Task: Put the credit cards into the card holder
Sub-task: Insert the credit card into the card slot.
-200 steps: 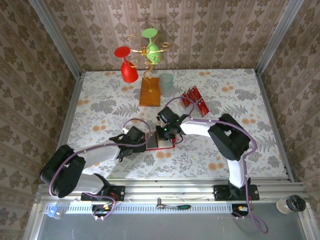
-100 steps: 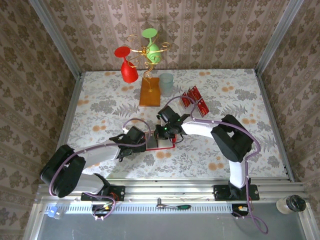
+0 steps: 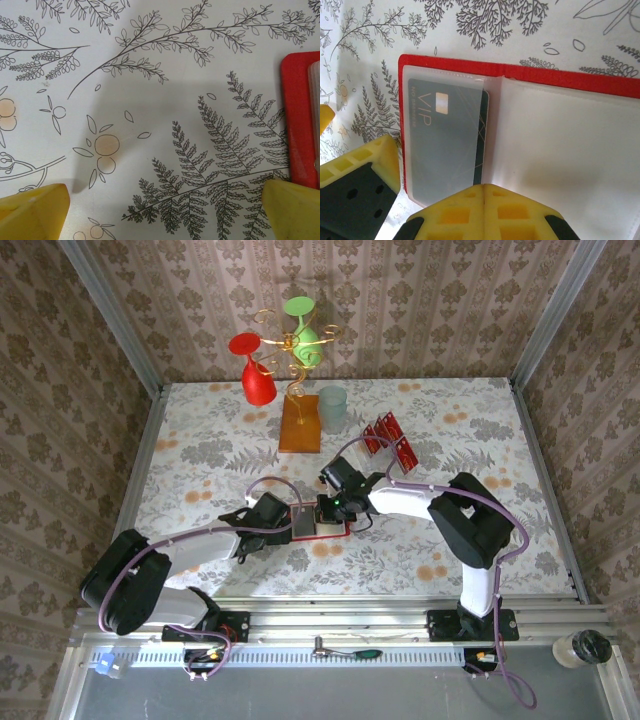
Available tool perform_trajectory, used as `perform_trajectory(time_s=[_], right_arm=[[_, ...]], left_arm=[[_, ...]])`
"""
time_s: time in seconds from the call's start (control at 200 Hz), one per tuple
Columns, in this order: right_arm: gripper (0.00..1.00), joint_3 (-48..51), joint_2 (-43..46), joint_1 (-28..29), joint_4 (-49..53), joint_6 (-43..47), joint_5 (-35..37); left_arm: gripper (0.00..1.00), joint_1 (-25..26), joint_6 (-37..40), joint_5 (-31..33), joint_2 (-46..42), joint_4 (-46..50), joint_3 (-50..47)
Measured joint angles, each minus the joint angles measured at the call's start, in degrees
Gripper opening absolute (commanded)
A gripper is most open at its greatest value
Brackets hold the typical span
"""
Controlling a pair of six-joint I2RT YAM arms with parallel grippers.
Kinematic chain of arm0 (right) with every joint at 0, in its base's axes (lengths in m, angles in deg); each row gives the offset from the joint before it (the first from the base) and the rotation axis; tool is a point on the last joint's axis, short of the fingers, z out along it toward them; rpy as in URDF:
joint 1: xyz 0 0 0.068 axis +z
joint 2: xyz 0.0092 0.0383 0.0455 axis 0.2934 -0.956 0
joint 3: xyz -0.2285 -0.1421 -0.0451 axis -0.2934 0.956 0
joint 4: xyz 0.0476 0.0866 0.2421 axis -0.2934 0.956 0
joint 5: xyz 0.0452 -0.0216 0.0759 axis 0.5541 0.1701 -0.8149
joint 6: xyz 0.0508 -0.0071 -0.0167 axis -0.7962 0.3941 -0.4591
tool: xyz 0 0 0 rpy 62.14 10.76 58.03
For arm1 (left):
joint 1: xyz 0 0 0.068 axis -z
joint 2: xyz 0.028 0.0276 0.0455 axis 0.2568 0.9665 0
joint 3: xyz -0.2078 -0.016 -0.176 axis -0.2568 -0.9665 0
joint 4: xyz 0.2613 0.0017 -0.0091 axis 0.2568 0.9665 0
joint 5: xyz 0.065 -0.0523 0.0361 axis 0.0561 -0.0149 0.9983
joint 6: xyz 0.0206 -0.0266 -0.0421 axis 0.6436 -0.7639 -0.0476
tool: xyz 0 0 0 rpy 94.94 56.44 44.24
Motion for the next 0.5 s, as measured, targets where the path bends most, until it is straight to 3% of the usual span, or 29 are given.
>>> perform_trajectory(time_s=[0.5], right_arm=[[0.00, -1.7, -2.8, 2.3, 0.0, 0.0, 0.0]], left_arm=[[1.00, 0.0, 0.0, 0.0, 0.1, -0.2, 0.0]])
